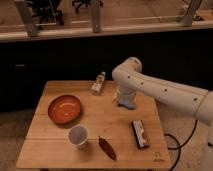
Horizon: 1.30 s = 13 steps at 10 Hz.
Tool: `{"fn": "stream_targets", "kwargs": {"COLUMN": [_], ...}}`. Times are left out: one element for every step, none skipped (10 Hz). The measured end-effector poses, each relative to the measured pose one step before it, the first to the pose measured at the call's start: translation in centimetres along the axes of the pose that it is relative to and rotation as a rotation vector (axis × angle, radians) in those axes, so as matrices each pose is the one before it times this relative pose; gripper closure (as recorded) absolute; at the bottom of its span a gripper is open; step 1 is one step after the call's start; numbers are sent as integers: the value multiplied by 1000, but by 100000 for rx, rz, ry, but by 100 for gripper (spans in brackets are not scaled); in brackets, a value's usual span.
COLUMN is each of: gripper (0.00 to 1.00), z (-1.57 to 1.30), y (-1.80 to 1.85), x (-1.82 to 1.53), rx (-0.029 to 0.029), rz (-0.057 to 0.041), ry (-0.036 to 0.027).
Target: Move the arm in a circular motion
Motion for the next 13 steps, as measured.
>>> {"fn": "stream_targets", "kwargs": {"gripper": [20, 20, 20, 20, 20, 20, 20, 20, 20, 20, 20, 20, 20], "z": [3, 109, 175, 142, 28, -75, 2, 94, 80, 13, 6, -18, 24], "y": [-449, -7, 444, 420, -367, -635, -358, 111, 171, 94, 98, -354, -255], "x": [3, 75, 44, 138, -34, 65, 91, 110, 89, 80, 69, 37, 122], "rx": [148, 416, -512, -334, 384, 192, 383, -229, -187, -68, -63, 115, 18], "rz": [-879, -570, -892, -1041, -966, -1201, -806, -771, -735, -522, -543, -857, -884], "ry": [184, 331, -114, 363, 47, 340, 293, 141, 52, 140, 214, 285, 132]}}
